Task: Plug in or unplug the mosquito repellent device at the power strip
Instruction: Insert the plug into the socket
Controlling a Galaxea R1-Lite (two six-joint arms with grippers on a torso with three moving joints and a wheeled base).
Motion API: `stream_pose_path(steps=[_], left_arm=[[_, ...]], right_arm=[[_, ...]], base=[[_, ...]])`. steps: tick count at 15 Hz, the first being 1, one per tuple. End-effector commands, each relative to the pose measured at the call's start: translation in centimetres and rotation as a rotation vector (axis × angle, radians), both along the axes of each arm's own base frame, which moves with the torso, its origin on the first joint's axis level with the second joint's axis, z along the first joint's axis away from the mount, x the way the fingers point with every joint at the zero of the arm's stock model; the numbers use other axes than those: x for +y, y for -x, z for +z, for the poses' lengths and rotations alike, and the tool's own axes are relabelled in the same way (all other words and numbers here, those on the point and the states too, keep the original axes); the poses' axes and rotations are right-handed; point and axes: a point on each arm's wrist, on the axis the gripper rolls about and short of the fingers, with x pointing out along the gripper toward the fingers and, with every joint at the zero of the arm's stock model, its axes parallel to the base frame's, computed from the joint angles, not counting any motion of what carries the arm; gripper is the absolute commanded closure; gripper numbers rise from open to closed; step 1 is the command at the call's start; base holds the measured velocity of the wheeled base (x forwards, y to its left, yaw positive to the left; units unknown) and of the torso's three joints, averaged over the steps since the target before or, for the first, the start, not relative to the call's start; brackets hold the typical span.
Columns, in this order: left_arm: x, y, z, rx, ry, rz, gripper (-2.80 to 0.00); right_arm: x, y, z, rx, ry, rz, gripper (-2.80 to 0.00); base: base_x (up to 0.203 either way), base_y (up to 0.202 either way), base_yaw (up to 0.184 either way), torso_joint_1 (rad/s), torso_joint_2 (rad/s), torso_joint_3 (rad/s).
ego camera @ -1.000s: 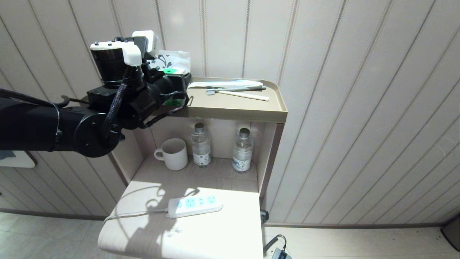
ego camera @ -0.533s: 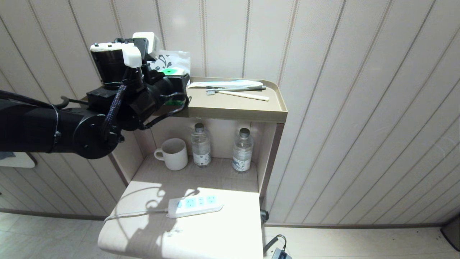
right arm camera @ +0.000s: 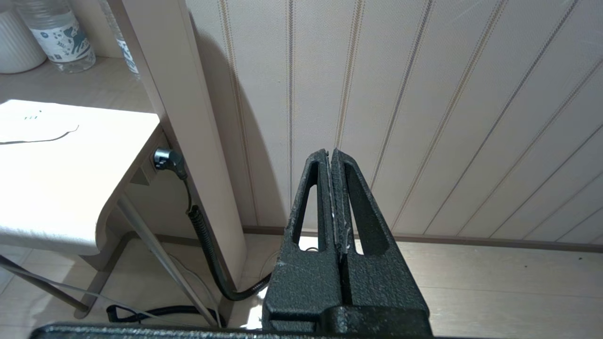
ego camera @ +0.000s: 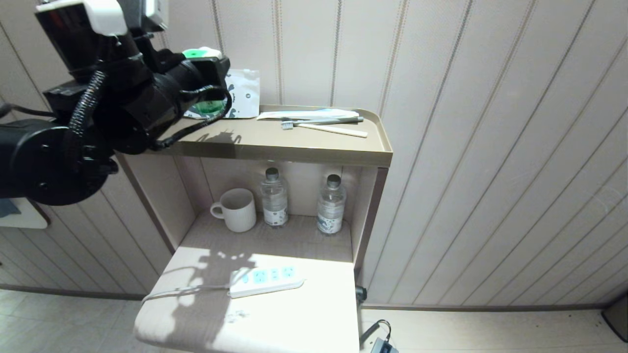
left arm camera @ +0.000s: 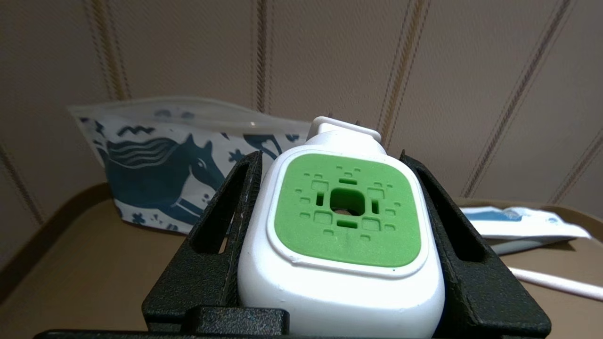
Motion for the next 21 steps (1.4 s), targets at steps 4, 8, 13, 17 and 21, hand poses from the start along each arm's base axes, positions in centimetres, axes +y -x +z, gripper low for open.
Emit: stream_pose_path(steps=[4, 8, 13, 17, 21], left_arm=[[4.1, 7.6, 5.4, -0.055, 0.013, 0.015, 0.0], [7.2, 13.6, 6.4, 0.001, -0.157, 0.056, 0.0], [5.9, 14.4, 2.6, 0.189, -0.296, 0.258, 0.0], [5.2, 13.9, -5.0, 0.44, -0.413, 0.235, 0.0], [2.7, 13.0, -10.9, 0.688, -0.346, 0.091, 0.0]], right_arm=[[0.0, 0.0, 0.0, -0.001, 0.0, 0.001, 0.0], [0.0, 0.0, 0.0, -0.001, 0.0, -0.001, 0.0], [0.0, 0.0, 0.0, -0.001, 0.0, -0.001, 0.0], [0.0, 0.0, 0.0, -0.001, 0.0, 0.001, 0.0], [0.0, 0.0, 0.0, -0.001, 0.0, 0.001, 0.0]], base=[[0.0, 0.0, 0.0, 0.0, 0.0, 0.0], [0.0, 0.0, 0.0, 0.0, 0.0, 0.0], [0.0, 0.0, 0.0, 0.0, 0.0, 0.0], [0.0, 0.0, 0.0, 0.0, 0.0, 0.0], [0.0, 0.0, 0.0, 0.0, 0.0, 0.0]])
